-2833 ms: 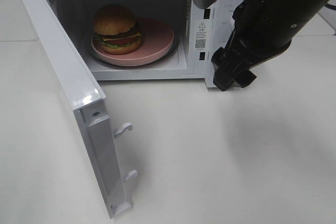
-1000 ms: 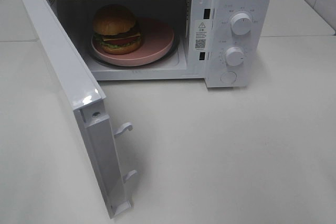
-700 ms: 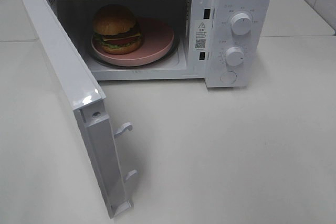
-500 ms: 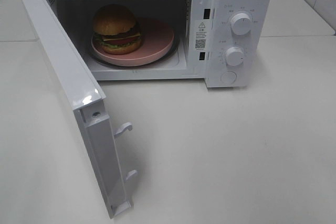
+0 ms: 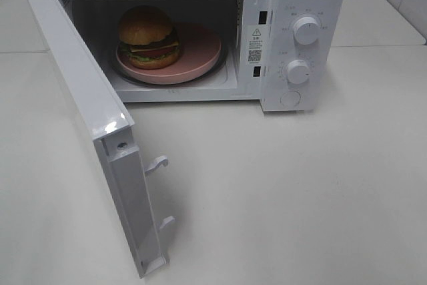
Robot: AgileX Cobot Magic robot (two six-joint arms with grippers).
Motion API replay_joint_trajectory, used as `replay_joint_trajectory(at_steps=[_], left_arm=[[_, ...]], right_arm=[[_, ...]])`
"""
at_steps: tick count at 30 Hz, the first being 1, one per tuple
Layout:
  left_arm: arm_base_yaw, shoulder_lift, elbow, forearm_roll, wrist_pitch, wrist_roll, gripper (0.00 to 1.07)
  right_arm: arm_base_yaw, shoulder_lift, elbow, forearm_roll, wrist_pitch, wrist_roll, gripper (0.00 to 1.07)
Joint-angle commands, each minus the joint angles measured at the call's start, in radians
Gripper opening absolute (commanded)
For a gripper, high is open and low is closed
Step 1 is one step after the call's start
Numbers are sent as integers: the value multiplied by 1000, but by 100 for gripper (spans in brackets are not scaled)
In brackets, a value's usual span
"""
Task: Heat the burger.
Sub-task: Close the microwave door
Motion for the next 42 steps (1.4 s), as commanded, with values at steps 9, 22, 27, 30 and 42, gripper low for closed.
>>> replay_joint_trajectory(at_steps=[9,22,27,30,42], left_arm=[[-4,-12,1,-4,0,1,100],[-4,-12,1,-4,0,1,100],[-4,-12,1,-4,0,1,100],[-4,-12,1,-4,0,1,100],[-4,-12,1,-4,0,1,100]], right_arm=[[-94,-89,8,62,-8,-114,76],[-125,-89,8,60,-8,-110,76],[-125,-89,8,60,-8,-110,76],[-125,-89,8,60,-8,-110,76],[-125,-89,8,60,-8,-110,76]])
